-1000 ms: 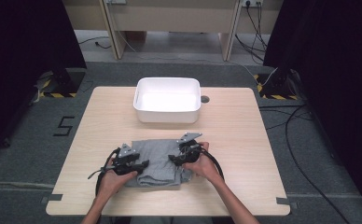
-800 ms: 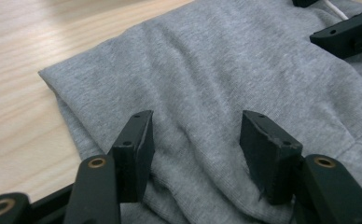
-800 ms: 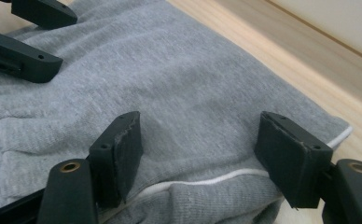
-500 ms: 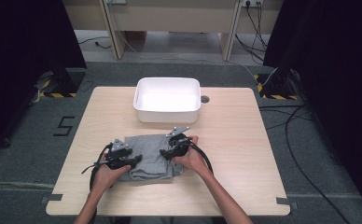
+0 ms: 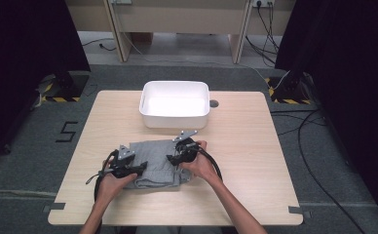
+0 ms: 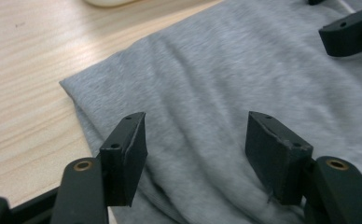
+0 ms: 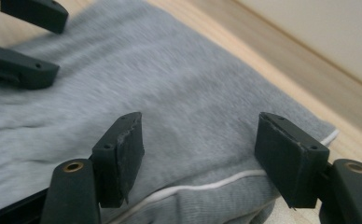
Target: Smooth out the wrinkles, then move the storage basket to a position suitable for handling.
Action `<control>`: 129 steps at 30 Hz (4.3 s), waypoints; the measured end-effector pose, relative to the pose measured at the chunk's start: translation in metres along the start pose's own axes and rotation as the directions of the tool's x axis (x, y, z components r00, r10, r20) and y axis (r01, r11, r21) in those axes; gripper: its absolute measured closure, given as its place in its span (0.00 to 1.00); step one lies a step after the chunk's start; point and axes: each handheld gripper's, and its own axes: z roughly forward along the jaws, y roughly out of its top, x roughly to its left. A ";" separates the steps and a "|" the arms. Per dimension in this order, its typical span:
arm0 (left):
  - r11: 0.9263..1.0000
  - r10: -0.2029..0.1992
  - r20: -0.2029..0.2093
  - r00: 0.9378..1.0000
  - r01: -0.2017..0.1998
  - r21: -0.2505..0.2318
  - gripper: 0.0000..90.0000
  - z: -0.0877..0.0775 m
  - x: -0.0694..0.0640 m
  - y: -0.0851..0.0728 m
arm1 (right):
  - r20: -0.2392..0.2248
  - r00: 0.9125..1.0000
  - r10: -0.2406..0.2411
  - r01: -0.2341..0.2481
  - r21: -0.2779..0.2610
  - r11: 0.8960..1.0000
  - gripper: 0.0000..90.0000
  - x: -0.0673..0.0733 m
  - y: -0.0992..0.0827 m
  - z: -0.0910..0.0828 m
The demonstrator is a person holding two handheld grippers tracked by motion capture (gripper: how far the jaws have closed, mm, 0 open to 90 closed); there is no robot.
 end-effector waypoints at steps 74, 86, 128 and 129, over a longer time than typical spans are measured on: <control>0.989 -0.140 -0.073 0.987 0.143 0.040 0.33 -0.034 0.044 -0.013 | -0.082 0.996 -0.030 0.030 -0.006 1.000 0.37 0.048 0.021 0.030; 0.989 -0.144 0.066 0.987 0.146 -0.022 0.32 -0.049 0.012 0.000 | -0.005 1.000 0.010 -0.011 -0.061 0.998 0.37 0.016 0.023 -0.010; 0.990 -0.086 0.000 0.996 0.085 -0.109 0.23 -0.081 -0.035 -0.069 | 0.244 0.933 0.266 -0.245 -0.115 0.963 0.36 -0.116 0.023 -0.090; 0.991 -0.085 -0.011 0.996 0.083 -0.109 0.23 -0.083 -0.035 -0.071 | 0.240 0.930 0.278 -0.257 -0.116 0.960 0.36 -0.118 0.025 -0.090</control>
